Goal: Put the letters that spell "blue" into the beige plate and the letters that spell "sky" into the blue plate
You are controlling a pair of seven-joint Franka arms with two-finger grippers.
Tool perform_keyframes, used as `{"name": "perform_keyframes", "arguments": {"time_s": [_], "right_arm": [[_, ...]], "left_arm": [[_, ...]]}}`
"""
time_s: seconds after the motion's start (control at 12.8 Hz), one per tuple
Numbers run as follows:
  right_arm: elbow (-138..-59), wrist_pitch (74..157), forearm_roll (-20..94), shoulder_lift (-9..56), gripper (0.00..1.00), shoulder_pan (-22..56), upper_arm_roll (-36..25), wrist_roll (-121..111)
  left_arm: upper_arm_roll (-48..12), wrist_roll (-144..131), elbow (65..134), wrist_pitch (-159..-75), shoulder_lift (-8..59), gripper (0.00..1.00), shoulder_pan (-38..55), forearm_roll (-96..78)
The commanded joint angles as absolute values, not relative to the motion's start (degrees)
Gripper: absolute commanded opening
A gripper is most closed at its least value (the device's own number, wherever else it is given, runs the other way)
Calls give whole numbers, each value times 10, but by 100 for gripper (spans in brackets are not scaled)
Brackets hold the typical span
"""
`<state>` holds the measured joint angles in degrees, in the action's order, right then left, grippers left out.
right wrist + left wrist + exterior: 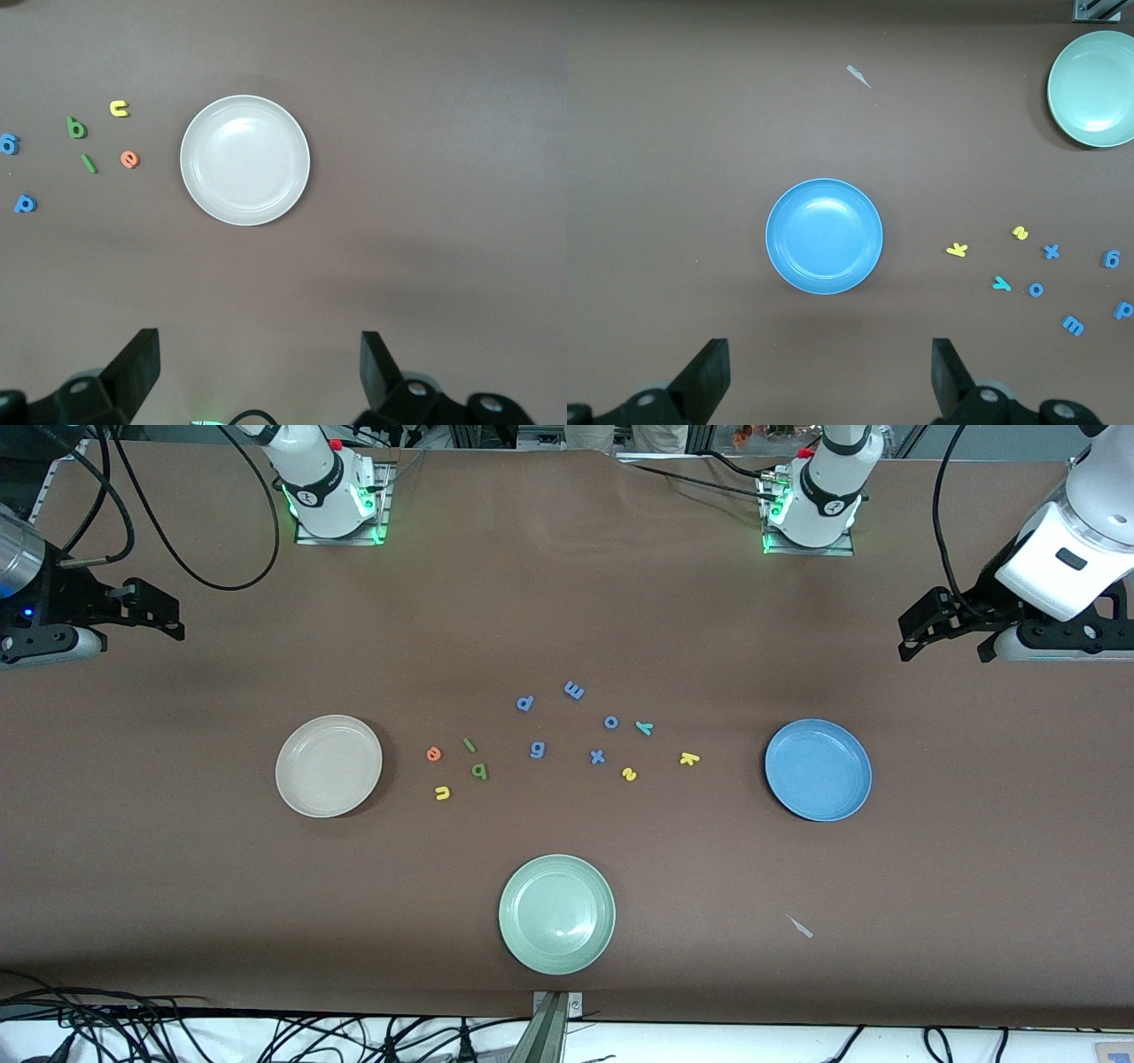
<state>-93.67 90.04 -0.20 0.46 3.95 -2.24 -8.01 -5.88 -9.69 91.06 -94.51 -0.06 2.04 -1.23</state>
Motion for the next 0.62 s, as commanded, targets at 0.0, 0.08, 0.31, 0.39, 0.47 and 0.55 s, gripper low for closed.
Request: {"name": "perform_keyframes", "arguments": {"time_s": [0.0,0.08,0.31,0.39,0.47,0.55], "right_arm": [[-924,897,2,10,100,40,-23,-85],[-924,897,2,10,100,40,-23,-85],[-924,897,2,11,100,40,-23,-85],[-924,897,2,11,100,40,-23,-85],[-924,897,2,11,100,40,-24,-85],[-924,897,2,11,100,40,-23,-85]], "left_arm": [[-58,-87,899,-947,14,100,16,-16],[-58,-87,899,-947,14,100,15,-17],[-61,-88,901,-941,11,100,21,-16],[-69,-87,901,-940,10,100,21,-16],[-74,-88,901,-938,8,100,20,-16],[-76,-88,900,-931,8,100,20,-15]]}}
